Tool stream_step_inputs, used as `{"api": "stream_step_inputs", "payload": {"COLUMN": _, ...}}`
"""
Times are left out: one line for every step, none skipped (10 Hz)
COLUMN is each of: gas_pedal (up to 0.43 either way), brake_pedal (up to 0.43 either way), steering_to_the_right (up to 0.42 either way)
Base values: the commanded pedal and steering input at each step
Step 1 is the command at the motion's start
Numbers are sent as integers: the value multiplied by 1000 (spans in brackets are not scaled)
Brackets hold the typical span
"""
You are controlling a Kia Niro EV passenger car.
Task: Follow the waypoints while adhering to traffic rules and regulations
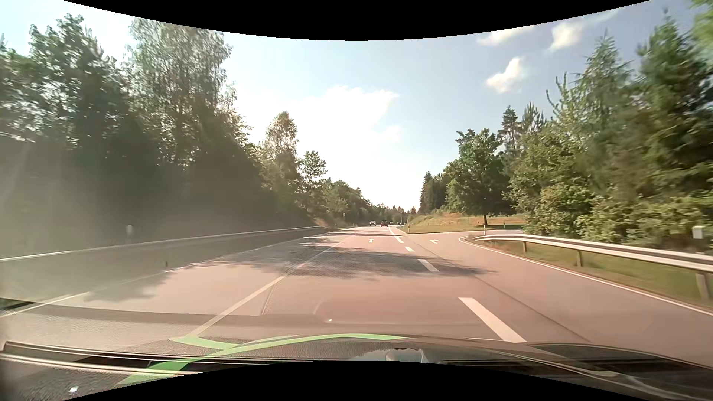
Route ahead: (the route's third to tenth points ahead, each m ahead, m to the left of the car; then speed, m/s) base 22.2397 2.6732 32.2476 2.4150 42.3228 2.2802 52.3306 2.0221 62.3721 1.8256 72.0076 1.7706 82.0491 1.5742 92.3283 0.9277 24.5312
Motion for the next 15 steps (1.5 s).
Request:
{"api": "stream_step_inputs", "payload": {"gas_pedal": 311, "brake_pedal": 0, "steering_to_the_right": 1}}
{"api": "stream_step_inputs", "payload": {"gas_pedal": 311, "brake_pedal": 0, "steering_to_the_right": 1}}
{"api": "stream_step_inputs", "payload": {"gas_pedal": 311, "brake_pedal": 0, "steering_to_the_right": 1}}
{"api": "stream_step_inputs", "payload": {"gas_pedal": 319, "brake_pedal": 0, "steering_to_the_right": 1}}
{"api": "stream_step_inputs", "payload": {"gas_pedal": 331, "brake_pedal": 0, "steering_to_the_right": 1}}
{"api": "stream_step_inputs", "payload": {"gas_pedal": 331, "brake_pedal": 0, "steering_to_the_right": 1}}
{"api": "stream_step_inputs", "payload": {"gas_pedal": 331, "brake_pedal": 0, "steering_to_the_right": 1}}
{"api": "stream_step_inputs", "payload": {"gas_pedal": 331, "brake_pedal": 0, "steering_to_the_right": 1}}
{"api": "stream_step_inputs", "payload": {"gas_pedal": 331, "brake_pedal": 0, "steering_to_the_right": 1}}
{"api": "stream_step_inputs", "payload": {"gas_pedal": 350, "brake_pedal": 0, "steering_to_the_right": 1}}
{"api": "stream_step_inputs", "payload": {"gas_pedal": 358, "brake_pedal": 0, "steering_to_the_right": 1}}
{"api": "stream_step_inputs", "payload": {"gas_pedal": 358, "brake_pedal": 0, "steering_to_the_right": 1}}
{"api": "stream_step_inputs", "payload": {"gas_pedal": 358, "brake_pedal": 0, "steering_to_the_right": 1}}
{"api": "stream_step_inputs", "payload": {"gas_pedal": 358, "brake_pedal": 0, "steering_to_the_right": 1}}
{"api": "stream_step_inputs", "payload": {"gas_pedal": 358, "brake_pedal": 0, "steering_to_the_right": 1}}
